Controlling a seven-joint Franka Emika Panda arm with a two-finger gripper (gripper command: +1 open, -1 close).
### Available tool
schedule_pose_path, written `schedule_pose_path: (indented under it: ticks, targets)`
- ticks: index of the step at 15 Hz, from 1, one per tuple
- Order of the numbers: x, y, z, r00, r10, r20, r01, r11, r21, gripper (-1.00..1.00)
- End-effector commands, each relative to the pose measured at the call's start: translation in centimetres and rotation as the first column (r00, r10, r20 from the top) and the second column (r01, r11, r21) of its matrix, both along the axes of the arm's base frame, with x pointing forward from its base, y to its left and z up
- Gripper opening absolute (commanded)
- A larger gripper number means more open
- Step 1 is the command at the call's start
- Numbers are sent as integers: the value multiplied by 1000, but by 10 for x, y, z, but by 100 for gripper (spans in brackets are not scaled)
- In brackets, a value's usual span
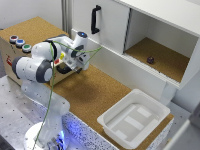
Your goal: Close the cabinet drawer
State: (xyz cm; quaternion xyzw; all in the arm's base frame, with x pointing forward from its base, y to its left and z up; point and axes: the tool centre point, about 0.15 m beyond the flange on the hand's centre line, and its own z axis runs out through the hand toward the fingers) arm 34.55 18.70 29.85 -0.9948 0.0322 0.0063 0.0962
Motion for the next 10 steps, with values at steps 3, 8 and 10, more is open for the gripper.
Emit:
schedule_pose_path:
  ticks: [3, 8, 10]
  targets:
    - [2, 72, -37, 998, -60, -20, 60, 998, -2, -100]
    - [1, 114, -45, 1000, -15, -27, 15, 1000, 19, -100]
    - [5, 127, -46, 1000, 1, -19, -1, 1000, 29, -100]
